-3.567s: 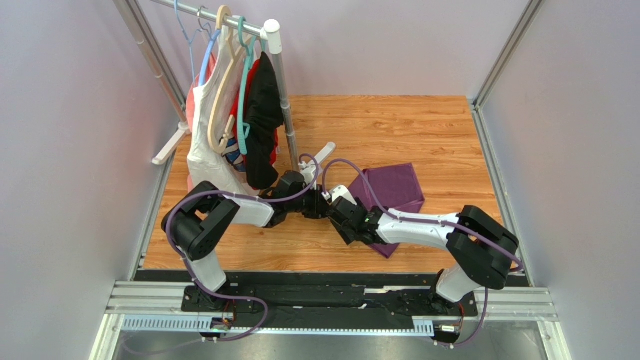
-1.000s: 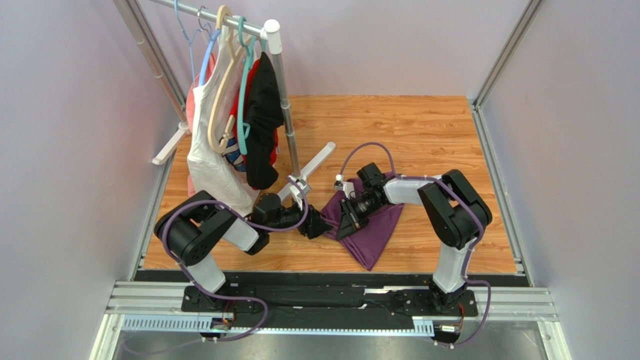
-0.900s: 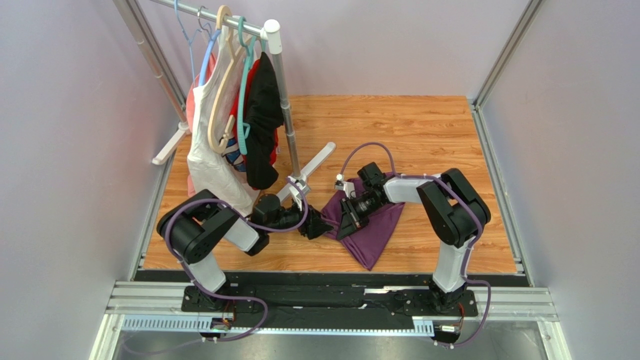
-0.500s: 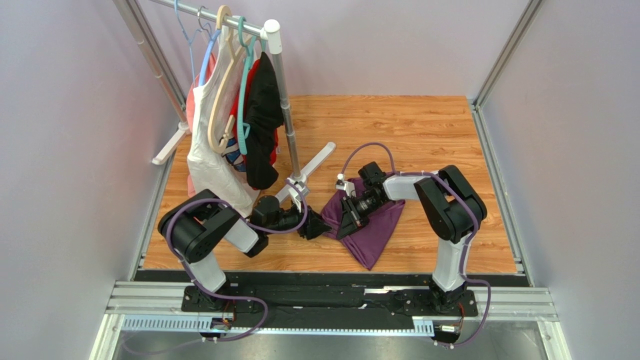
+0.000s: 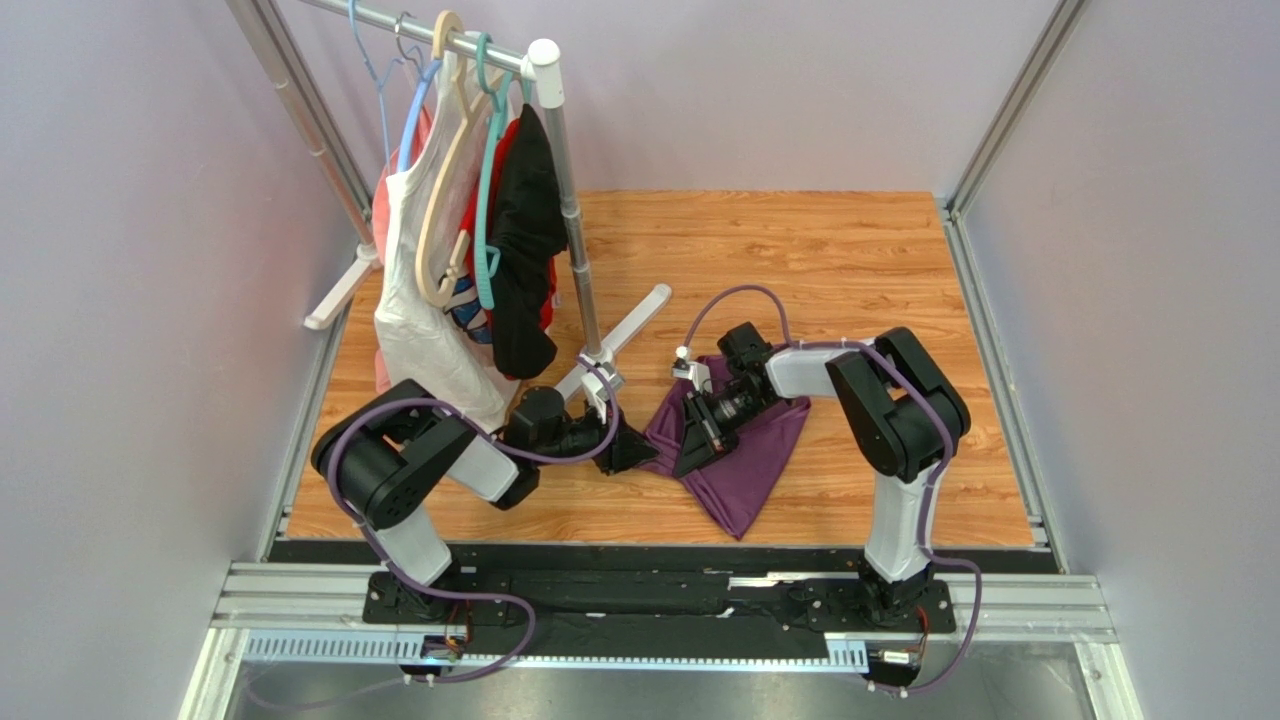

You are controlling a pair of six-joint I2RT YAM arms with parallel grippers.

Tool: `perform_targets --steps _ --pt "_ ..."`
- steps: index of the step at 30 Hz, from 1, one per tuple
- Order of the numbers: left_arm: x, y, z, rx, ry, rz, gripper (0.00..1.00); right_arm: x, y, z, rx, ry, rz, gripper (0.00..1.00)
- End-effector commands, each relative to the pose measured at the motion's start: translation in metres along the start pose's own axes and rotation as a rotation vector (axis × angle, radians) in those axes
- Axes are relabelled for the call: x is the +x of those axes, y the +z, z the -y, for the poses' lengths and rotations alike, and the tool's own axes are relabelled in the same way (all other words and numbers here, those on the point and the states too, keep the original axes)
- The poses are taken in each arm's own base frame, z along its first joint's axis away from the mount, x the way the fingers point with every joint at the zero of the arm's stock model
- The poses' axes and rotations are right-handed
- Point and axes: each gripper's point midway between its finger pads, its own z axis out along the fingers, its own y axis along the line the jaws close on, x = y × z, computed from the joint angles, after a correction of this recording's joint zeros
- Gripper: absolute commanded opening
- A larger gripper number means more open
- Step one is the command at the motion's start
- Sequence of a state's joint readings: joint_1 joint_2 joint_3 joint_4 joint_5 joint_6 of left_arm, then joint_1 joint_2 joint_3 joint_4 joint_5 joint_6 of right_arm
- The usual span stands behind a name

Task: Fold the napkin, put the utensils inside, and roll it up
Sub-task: Roll the napkin with the utensil

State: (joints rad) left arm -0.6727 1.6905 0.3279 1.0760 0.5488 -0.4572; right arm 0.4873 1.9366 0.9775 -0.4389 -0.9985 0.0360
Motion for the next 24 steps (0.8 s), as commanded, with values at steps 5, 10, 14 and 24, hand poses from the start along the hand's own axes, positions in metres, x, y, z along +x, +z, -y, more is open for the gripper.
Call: perform_targets --steps 5,10,14,24 --pt "-0.012 0.010 0.000 -0.003 0.001 -0.030 0.00 -0.010 -0.001 0.013 0.053 -0.027 0.019 0.08" --pt "-0.018 0.012 -0.010 -0.088 -0.006 -0.096 0.00 -0.012 -0.005 0.009 0.057 -0.036 0.029 0.22" --pt "-0.011 0.009 -0.014 -0.127 -0.038 -0.183 0.00 -0.015 -0.009 0.004 0.073 -0.041 0.044 0.39" --pt "0.001 0.019 -0.022 -0.148 -0.120 -0.287 0.00 -0.020 -0.032 -0.011 0.178 -0.072 0.114 0.69"
